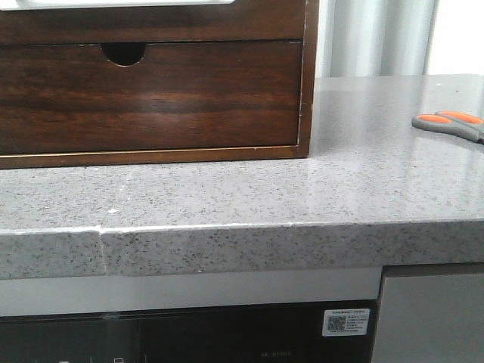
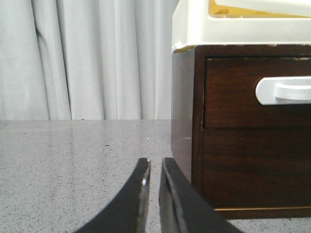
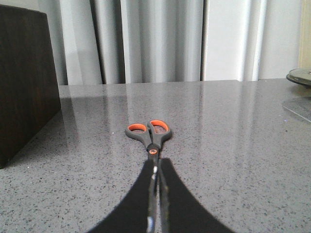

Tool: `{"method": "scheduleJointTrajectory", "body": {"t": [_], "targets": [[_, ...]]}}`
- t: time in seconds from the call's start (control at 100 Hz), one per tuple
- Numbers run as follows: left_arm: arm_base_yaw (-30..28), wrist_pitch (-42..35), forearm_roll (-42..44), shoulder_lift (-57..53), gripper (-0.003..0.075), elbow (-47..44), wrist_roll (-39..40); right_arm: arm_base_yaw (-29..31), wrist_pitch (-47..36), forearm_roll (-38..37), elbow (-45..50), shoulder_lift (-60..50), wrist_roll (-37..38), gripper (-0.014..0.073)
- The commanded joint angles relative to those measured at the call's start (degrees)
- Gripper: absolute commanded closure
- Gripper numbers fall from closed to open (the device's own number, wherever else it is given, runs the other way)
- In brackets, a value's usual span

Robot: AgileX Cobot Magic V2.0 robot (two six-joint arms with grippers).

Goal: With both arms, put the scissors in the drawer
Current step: 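Grasp the white drawer handle with the left gripper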

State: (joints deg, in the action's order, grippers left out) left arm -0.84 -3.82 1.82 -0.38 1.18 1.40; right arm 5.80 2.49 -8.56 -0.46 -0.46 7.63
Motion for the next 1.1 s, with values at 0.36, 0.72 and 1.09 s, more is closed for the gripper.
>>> {"method": "scheduleJointTrajectory", "body": {"t": [0.36,0.72,1.09], "targets": [[-0.08,6.71,-0.73,11.83,0.0717,21.93,0.25,0.32,16.89,9.47,-24.53,17.26,-0.25,0.0710],[-0.08,4.34,-0.27,19.73,0.0465,22.44,0.25,-0.52,17.11,10.11,-27.16,26.12,-0.25,0.0710],[4.47,-13.90,23.30,30.72,0.0329,22.08,-1.40,-0.88,21.50,10.11,-27.16,26.12,-0.25,0.0710]]}}
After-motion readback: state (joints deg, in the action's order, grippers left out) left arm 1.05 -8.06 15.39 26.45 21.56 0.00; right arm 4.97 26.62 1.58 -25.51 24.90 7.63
